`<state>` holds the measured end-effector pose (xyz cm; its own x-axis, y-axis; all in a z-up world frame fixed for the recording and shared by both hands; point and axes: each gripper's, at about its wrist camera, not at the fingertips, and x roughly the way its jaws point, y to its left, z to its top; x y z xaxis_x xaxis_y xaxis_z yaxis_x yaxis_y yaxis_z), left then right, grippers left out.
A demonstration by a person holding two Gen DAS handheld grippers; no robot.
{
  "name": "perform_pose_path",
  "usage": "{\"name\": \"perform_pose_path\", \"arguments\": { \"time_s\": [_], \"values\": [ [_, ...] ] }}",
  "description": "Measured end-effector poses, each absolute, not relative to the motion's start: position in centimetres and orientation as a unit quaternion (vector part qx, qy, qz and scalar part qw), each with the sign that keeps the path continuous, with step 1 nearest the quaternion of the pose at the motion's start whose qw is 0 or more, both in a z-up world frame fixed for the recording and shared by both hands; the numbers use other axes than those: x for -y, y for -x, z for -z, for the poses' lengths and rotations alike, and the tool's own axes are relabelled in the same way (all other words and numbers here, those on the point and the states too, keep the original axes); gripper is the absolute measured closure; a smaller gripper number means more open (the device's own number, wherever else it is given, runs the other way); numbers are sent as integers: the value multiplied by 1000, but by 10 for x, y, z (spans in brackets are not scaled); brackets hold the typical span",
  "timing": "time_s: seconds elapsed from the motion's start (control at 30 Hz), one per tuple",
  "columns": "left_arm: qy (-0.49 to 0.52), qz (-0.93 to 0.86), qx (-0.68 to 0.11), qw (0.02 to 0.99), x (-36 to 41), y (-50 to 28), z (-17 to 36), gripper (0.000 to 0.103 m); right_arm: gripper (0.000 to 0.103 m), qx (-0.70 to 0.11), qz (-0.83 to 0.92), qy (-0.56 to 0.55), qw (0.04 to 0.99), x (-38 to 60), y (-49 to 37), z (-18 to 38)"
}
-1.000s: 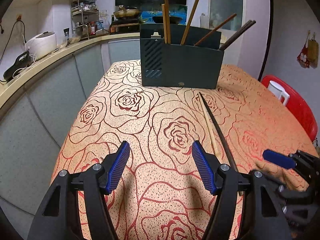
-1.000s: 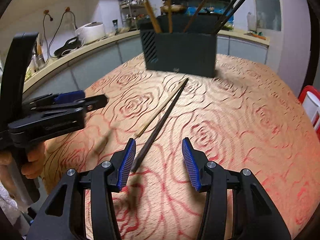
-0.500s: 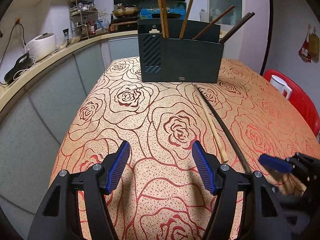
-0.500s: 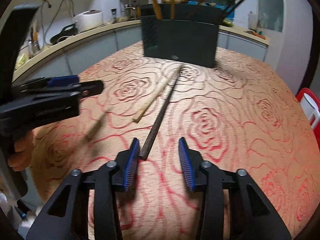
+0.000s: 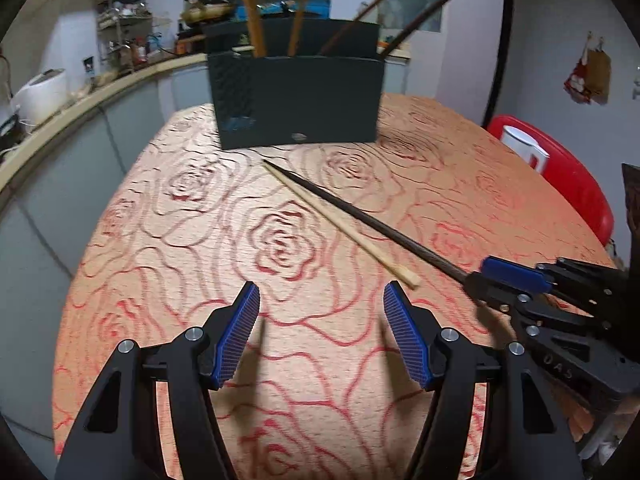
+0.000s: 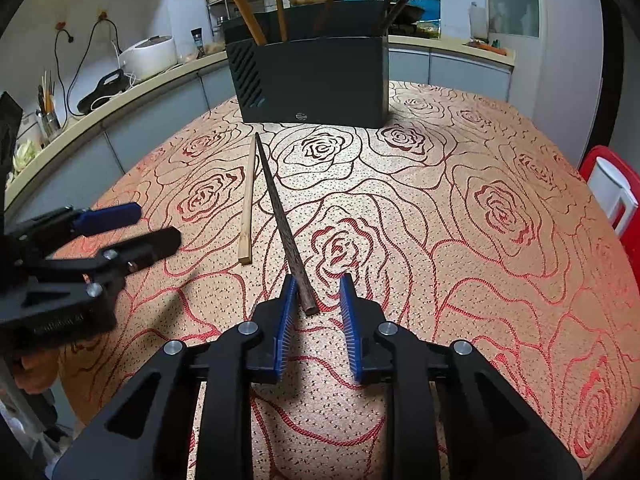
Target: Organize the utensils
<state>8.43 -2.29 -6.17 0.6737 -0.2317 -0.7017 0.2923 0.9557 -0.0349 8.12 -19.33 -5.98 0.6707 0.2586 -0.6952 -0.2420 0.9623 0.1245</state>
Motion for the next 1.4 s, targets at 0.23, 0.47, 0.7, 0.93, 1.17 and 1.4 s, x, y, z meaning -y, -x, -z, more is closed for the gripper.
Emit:
{"name": "perform_pose_path", "arguments": {
  "time_s": [0.23,0.47,0.7,0.93,1.17,1.4],
  "values": [
    [-38,178,-392,902,49,-102,62,40,90,-389,-140,-30,910,203,-85,60],
    [-50,170,-425,888,67,-131,71,40,90,-389,-146,-36,909,205,-84,61],
    [-72,159,-435,884,67,-130,75,41,90,-389,-147,-39,908,206,-83,61],
    [-66,137,-434,888,44,-115,76,46,90,-386,-144,-37,910,206,-82,61],
    [-53,136,-421,895,33,-97,77,78,90,-374,-154,-24,914,200,-79,62],
    [-53,146,-403,902,37,-84,77,96,90,-361,-157,1,919,194,-75,62]
  ]
}}
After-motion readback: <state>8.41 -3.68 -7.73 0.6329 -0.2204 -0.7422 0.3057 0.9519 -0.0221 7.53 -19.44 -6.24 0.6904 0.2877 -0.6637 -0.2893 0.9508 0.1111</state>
